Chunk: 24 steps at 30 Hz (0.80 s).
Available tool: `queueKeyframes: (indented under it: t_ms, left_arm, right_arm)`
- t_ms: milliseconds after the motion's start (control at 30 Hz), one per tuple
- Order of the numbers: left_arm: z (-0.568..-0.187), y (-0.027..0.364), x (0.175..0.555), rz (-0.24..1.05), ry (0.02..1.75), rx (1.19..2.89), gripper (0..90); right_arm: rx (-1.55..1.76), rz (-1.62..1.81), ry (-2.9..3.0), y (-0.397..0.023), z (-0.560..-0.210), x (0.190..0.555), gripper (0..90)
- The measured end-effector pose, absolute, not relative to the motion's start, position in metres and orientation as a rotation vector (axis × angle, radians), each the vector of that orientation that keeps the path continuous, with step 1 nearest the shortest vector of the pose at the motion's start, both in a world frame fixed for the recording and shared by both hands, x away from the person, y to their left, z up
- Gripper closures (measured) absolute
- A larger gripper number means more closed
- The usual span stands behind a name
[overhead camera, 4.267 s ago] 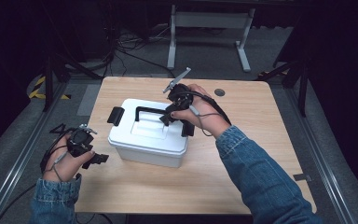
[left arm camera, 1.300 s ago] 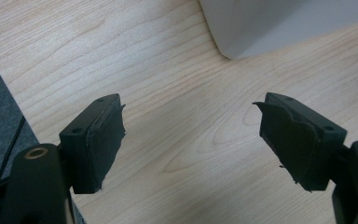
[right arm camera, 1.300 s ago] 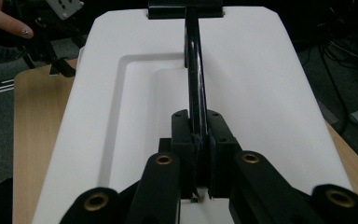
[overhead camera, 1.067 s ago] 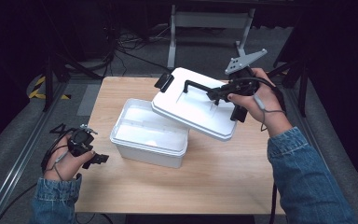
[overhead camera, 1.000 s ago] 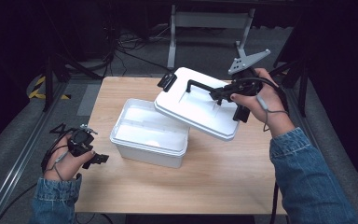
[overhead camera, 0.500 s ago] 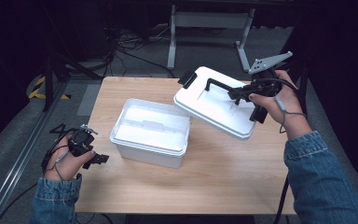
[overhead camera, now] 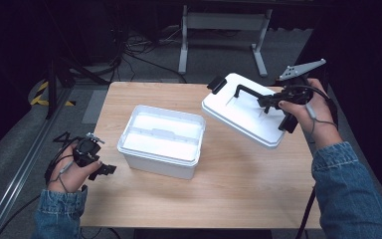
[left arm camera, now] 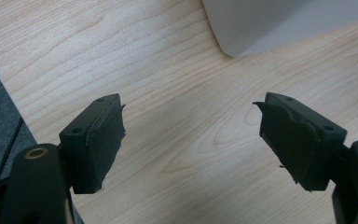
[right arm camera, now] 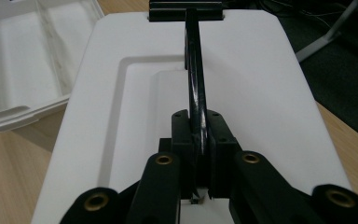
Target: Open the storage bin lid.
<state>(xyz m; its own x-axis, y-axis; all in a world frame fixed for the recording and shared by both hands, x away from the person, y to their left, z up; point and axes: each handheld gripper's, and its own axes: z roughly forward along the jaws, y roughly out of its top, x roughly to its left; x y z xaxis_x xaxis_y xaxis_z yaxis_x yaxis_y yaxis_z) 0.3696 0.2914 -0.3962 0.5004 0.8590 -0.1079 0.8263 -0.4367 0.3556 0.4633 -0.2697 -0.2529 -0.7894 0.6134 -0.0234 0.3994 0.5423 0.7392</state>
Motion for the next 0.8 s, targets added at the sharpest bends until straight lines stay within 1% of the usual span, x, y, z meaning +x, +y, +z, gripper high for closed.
queueKeyframes:
  t_ms: [200,367,400,433,467,800]
  left_arm:
    - [-0.397,0.292,0.370,0.127,1.407,2.388,22.5]
    - [-0.398,0.292,0.370,0.126,1.408,2.391,22.4]
    - [-0.398,0.292,0.370,0.126,1.408,2.391,22.5]
    - [-0.398,0.292,0.370,0.122,1.408,2.389,22.4]
    - [-0.398,0.291,0.370,0.121,1.410,2.386,22.5]
    - [-0.398,0.292,0.370,0.117,1.408,2.389,22.5]
  right_arm:
    - [0.876,1.048,2.516,-0.278,-0.274,0.471,84.8]
    - [0.912,1.025,2.525,-0.282,-0.300,0.477,84.8]
    - [0.912,1.025,2.525,-0.282,-0.300,0.477,84.8]
    - [0.923,1.026,2.530,-0.285,-0.315,0.479,84.8]
    - [0.931,1.025,2.529,-0.286,-0.321,0.480,84.8]
    - [1.032,0.974,2.523,-0.296,-0.362,0.486,84.8]
